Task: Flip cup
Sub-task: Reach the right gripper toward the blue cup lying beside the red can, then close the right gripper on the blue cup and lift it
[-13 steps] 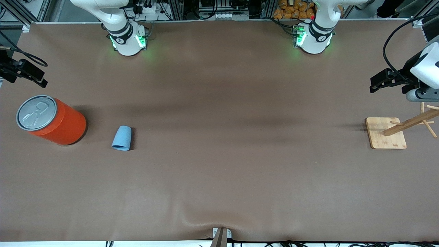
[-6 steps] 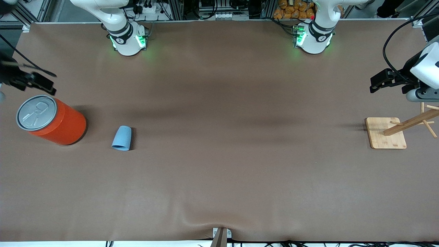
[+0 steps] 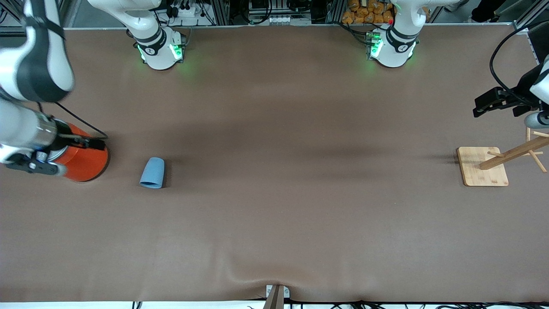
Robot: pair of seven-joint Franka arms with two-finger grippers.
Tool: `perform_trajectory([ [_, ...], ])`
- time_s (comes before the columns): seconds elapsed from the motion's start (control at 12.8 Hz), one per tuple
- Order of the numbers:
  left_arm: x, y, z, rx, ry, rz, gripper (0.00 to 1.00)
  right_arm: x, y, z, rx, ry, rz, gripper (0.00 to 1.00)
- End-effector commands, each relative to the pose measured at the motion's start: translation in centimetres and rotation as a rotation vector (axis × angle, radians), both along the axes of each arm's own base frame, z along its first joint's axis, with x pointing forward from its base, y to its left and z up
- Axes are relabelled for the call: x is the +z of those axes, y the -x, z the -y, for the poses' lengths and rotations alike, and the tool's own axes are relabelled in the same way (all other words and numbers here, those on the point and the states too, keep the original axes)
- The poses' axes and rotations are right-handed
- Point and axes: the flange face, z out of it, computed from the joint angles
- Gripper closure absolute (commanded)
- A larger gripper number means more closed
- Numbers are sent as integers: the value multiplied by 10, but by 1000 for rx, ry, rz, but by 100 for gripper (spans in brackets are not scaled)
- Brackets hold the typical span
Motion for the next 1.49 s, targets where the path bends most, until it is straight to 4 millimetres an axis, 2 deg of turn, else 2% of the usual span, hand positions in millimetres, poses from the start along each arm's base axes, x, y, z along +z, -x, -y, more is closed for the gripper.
perform_trajectory([
  [0.0,12,1,-3,-1,12,23,0,-64,24,11,-19,-9,47,0],
  [0.24,13,1,2,-3,12,24,0,-119,39,5,-42,-39,82,0],
  [0.39,11,0,2,4,40,22,0,-144,39,4,-33,-38,82,0],
  [0.55,11,0,-1,-1,40,22,0,-150,34,-25,5,-39,107,0],
  [0.63,11,-1,-6,7,41,21,0,-151,32,-31,21,-41,113,0],
  [0.71,11,-1,-6,8,43,21,0,-162,30,-36,46,-42,100,0],
  [0.86,11,-1,-6,8,41,21,0,-176,26,-59,141,-49,121,0],
  [1.1,11,-1,-7,8,38,21,0,-207,19,-60,251,-56,169,0],
  [1.41,11,-1,-6,11,56,21,0,-233,19,-58,257,-52,181,0],
])
